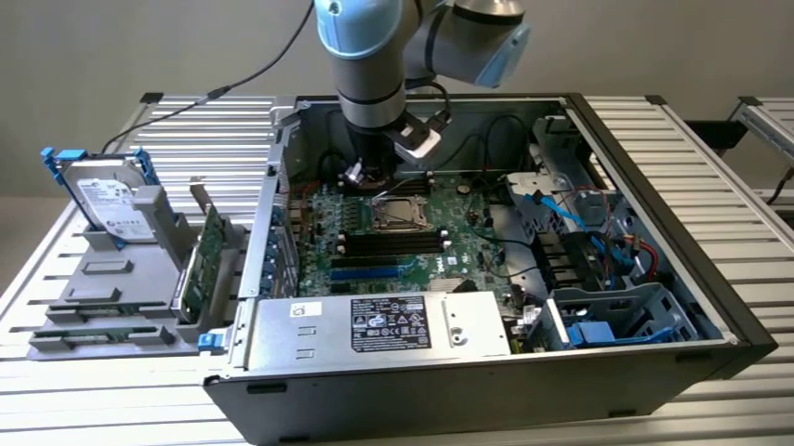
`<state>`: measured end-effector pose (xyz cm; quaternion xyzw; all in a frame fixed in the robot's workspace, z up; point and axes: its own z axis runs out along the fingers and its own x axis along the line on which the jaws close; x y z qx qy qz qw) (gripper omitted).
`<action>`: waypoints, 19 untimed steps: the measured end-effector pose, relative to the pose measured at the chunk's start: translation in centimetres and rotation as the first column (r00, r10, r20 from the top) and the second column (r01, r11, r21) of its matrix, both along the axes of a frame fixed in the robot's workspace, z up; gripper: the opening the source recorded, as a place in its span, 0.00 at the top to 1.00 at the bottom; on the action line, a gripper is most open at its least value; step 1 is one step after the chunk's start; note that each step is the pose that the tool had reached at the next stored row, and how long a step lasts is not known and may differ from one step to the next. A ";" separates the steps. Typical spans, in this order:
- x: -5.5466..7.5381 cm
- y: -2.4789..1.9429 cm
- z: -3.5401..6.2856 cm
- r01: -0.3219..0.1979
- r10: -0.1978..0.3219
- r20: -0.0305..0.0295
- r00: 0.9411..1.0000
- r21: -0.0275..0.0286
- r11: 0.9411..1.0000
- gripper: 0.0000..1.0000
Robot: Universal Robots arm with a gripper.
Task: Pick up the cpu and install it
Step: 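Install the first cpu locking lever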
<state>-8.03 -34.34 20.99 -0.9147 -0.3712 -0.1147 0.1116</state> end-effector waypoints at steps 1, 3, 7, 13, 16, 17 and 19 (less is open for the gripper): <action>0.0 0.00 -0.02 0.000 0.000 0.000 1.000 0.000 1.000 0.89; 0.1 0.00 -0.06 0.000 0.000 0.000 1.000 0.000 1.000 0.89; 0.3 0.00 -0.18 -0.001 0.001 0.000 1.000 0.000 1.000 0.89; 0.7 0.00 -0.41 -0.002 0.002 0.000 1.000 0.000 1.000 0.89; 0.8 0.00 -0.52 -0.002 0.002 0.000 1.000 0.000 1.000 0.89; 0.8 0.00 -0.55 -0.001 0.001 0.000 1.000 0.000 1.000 0.89; 0.8 0.00 -0.63 -0.002 0.002 0.000 1.000 0.000 1.000 0.89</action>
